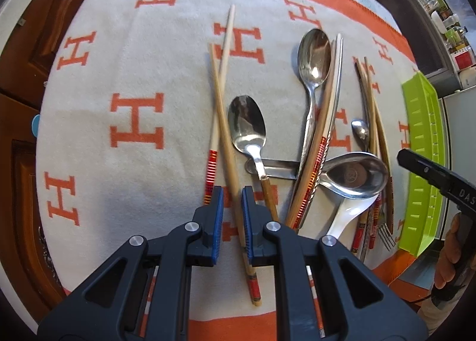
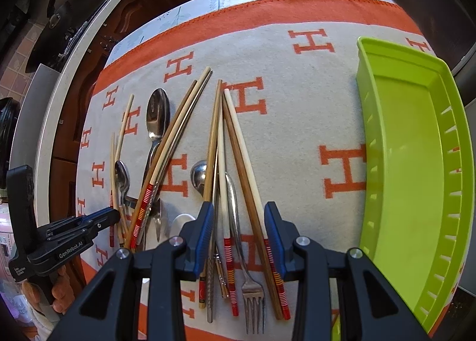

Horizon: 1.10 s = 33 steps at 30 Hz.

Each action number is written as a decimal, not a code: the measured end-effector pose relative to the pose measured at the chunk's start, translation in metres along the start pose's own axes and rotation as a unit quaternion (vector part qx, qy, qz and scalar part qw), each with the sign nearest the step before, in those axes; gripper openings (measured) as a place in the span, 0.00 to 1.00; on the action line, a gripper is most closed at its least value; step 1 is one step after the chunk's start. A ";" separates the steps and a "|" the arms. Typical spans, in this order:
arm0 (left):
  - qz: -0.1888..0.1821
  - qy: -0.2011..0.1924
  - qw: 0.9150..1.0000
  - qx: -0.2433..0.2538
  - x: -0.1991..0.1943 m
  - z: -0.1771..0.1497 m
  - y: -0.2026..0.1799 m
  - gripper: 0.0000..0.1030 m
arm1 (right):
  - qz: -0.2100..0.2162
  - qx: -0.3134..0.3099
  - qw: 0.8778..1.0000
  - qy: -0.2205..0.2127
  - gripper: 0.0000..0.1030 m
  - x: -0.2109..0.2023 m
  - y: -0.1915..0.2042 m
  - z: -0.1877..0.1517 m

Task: Organize utensils
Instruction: 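Close the left tool on a red-banded chopstick while the right tool grasps a white chopstick, then carry the left tool's chopstick into the green tray and open while the right tool does likewise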

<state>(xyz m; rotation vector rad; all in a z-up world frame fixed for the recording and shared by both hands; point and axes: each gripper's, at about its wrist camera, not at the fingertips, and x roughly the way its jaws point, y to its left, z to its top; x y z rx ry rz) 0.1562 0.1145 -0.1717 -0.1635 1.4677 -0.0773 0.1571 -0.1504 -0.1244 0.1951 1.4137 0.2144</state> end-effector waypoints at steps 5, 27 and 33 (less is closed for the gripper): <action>0.013 -0.007 1.000 0.003 0.003 0.002 -0.009 0.10 | -0.018 -0.007 1.000 0.016 0.18 0.007 -0.004 0.004; -0.004 -0.012 1.000 -0.016 0.000 -0.003 0.007 0.05 | -0.052 -0.073 0.994 0.055 0.11 0.026 0.002 0.014; -0.006 -0.012 1.000 -0.021 -0.001 -0.001 0.009 0.05 | -0.065 -0.092 0.992 0.054 0.10 0.031 0.009 0.014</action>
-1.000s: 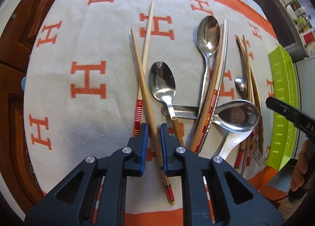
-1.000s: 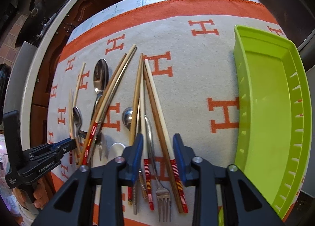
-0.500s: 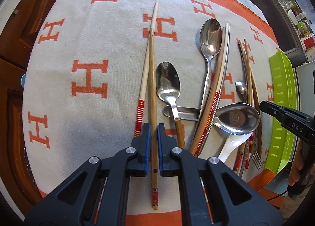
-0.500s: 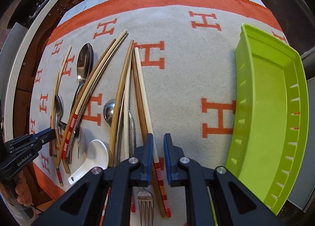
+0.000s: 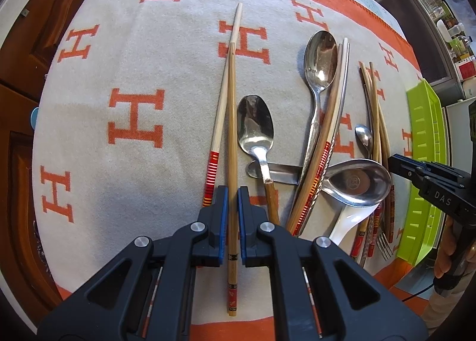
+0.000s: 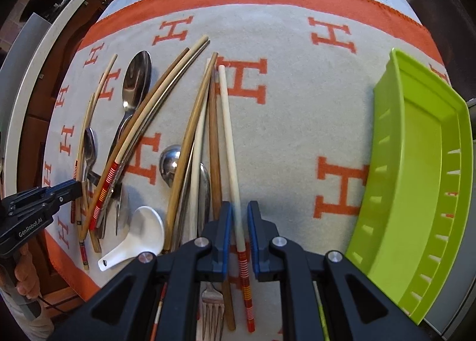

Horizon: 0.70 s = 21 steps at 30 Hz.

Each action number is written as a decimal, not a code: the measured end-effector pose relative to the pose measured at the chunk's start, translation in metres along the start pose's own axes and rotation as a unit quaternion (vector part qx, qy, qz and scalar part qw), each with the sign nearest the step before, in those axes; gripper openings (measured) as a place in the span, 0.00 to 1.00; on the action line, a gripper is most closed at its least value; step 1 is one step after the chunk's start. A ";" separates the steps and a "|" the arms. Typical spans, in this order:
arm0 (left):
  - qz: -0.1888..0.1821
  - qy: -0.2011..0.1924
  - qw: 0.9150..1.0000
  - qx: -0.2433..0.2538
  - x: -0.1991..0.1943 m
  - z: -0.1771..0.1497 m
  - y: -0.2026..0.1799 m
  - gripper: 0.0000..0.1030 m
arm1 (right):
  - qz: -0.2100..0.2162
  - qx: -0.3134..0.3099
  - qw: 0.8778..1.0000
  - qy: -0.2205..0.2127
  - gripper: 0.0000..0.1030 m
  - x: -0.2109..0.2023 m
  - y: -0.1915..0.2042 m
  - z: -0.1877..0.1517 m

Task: Organize utensils
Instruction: 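Carry the left tool's chopstick into the green tray and open while the right tool does likewise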

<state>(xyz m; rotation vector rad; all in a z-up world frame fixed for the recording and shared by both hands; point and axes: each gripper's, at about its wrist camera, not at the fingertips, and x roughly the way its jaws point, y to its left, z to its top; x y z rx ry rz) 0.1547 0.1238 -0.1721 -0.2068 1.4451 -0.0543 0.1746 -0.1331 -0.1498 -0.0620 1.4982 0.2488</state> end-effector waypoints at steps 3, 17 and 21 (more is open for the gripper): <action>0.001 -0.002 1.000 0.000 0.000 0.000 0.000 0.05 | -0.006 0.004 1.000 -0.012 0.06 0.001 0.004 -0.001; -0.027 -0.039 0.999 0.000 -0.058 -0.027 -0.004 0.04 | 0.109 0.111 0.985 -0.073 0.05 -0.058 -0.039 -0.044; -0.055 -0.048 0.997 0.026 -0.083 -0.034 -0.037 0.04 | 0.124 0.119 0.980 -0.101 0.05 -0.087 -0.057 -0.064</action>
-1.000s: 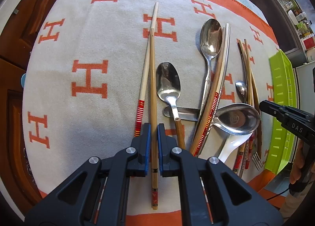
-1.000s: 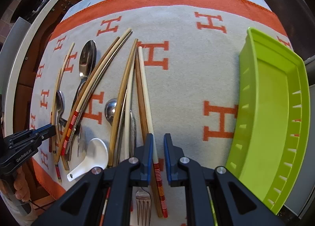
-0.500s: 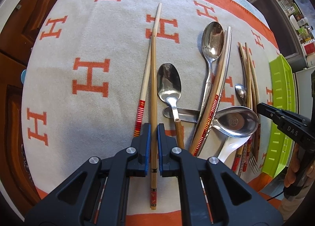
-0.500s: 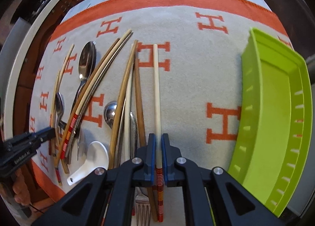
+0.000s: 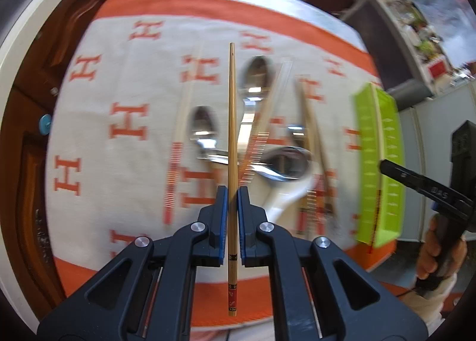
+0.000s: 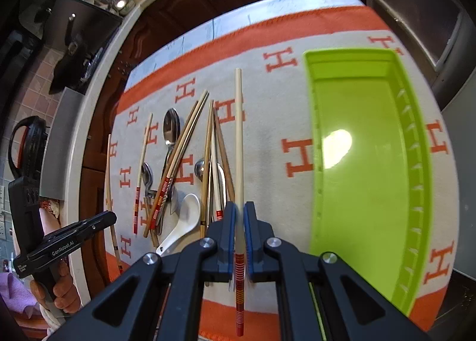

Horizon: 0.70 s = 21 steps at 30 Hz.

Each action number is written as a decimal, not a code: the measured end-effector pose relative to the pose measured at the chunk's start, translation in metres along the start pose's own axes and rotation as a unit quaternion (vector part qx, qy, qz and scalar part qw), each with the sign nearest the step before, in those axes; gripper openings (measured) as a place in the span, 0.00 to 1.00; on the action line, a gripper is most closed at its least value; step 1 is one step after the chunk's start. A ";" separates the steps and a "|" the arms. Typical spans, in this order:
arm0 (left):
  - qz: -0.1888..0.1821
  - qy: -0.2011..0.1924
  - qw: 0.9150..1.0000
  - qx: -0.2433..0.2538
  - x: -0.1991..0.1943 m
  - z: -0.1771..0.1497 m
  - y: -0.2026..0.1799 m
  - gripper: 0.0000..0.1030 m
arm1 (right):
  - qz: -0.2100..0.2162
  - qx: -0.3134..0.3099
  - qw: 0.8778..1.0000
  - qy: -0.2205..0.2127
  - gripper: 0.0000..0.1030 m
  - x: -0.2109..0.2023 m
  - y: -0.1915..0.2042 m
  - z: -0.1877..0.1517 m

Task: Organize utensils
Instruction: 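Carry the left tool's chopstick into the green tray and open while the right tool does likewise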

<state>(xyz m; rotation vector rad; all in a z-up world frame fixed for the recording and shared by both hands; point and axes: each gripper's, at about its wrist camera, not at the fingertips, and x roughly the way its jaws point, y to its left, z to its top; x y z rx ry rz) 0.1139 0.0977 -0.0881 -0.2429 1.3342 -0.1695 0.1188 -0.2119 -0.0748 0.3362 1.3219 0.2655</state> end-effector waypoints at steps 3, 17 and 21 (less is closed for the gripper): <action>-0.029 0.000 0.999 0.027 -0.008 0.002 -0.040 0.04 | -0.005 0.009 1.000 -0.018 0.05 -0.019 -0.016 -0.004; -0.084 0.031 0.991 0.103 0.059 0.029 -0.263 0.04 | -0.073 0.068 0.995 -0.014 0.06 -0.026 -0.111 -0.005; -0.069 0.051 0.990 0.109 0.093 0.030 -0.289 0.04 | -0.086 0.055 0.995 -0.016 0.07 -0.026 -0.111 -0.003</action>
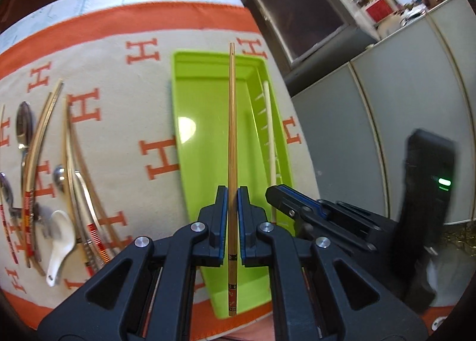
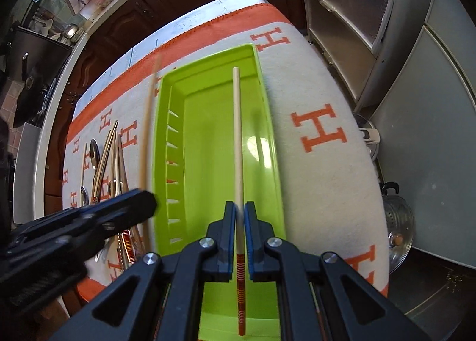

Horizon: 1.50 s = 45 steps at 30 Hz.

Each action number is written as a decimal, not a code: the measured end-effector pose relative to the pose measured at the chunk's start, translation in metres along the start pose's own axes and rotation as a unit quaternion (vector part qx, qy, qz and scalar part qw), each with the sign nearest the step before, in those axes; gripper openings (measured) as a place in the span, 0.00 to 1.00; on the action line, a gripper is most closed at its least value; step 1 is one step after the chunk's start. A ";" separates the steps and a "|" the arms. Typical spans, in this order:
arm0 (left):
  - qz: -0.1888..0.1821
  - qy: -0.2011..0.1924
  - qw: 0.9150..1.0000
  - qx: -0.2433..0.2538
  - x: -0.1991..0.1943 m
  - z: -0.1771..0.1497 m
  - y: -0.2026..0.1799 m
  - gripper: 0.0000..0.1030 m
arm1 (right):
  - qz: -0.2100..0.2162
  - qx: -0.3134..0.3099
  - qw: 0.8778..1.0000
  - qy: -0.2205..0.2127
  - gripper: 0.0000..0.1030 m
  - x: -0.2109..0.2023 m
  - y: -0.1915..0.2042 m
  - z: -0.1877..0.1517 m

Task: Organize utensils
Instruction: 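Carry the left tool's chopstick into the green tray and open while the right tool does likewise, then move both open tools back over the utensil pile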

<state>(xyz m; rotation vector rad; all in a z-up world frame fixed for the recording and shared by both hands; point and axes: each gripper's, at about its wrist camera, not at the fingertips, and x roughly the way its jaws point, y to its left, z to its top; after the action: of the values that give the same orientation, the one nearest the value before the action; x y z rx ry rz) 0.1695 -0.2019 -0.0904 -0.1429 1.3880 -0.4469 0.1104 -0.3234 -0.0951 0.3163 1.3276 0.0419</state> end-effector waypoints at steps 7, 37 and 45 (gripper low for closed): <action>0.036 0.003 0.999 0.027 0.020 -0.011 0.002 0.04 | -0.010 -0.006 1.000 -0.014 0.09 -0.008 0.000 -0.002; 0.137 -0.113 0.984 0.030 -0.128 -0.127 0.141 0.41 | 0.035 -0.062 0.996 -0.049 0.19 -0.040 0.086 -0.060; 0.154 -0.148 0.976 -0.038 -0.161 -0.142 0.216 0.41 | 0.033 -0.104 0.993 -0.043 0.19 -0.023 0.128 -0.054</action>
<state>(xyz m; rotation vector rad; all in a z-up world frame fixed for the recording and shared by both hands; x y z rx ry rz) 0.0612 0.0790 -0.0468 -0.0517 1.1093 -0.1082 0.0717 -0.1949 -0.0525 0.1832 1.2157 0.2182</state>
